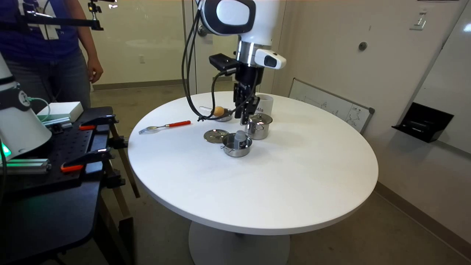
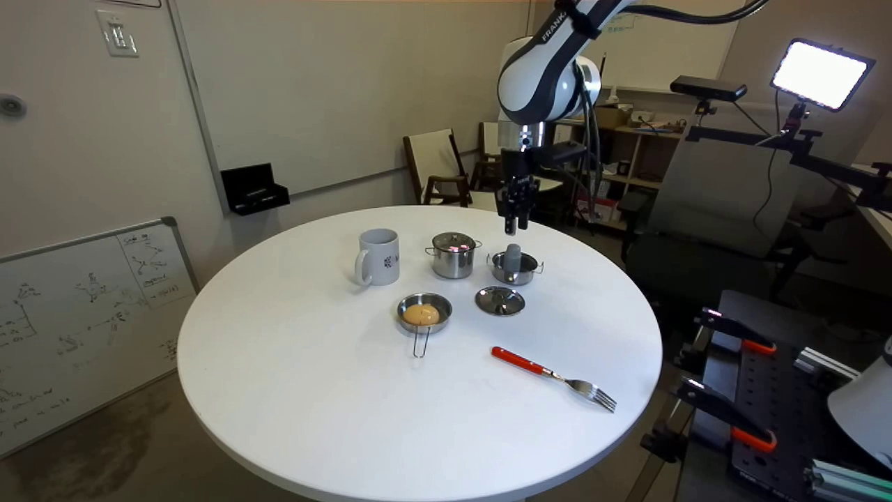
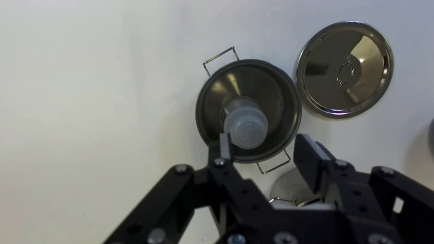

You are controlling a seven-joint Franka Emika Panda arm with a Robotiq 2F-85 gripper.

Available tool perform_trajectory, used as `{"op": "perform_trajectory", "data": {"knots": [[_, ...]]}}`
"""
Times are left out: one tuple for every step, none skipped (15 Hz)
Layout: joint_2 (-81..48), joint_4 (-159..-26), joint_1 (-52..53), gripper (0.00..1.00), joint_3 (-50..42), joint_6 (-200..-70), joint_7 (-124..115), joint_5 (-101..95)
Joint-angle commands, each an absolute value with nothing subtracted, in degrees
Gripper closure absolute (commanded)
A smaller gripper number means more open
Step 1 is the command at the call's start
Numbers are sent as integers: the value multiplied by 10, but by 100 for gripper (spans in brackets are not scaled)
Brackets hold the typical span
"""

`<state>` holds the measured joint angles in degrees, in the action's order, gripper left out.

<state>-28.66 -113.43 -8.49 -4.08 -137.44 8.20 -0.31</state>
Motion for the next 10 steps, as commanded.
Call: {"op": "perform_trajectory", "data": {"knots": [[-276, -1142, -82, 18, -42, -1359, 77, -7], [-278, -1141, -83, 9, -41, -1358, 79, -5], [-281, -1139, -84, 3, -40, -1355, 80, -4], [-283, -1138, -85, 0, -41, -1354, 80, -4], [-287, -1137, -88, 0, -38, -1358, 87, -2], [-291, -1136, -89, 0, -38, -1361, 90, -2], [-298, -1131, -92, 0, -35, -1361, 95, 2], [-305, -1127, -95, 0, -33, -1361, 100, 5], [-313, -1122, -98, 0, -30, -1362, 107, 8], [-321, -1118, -100, 0, -28, -1363, 112, 9]]}}
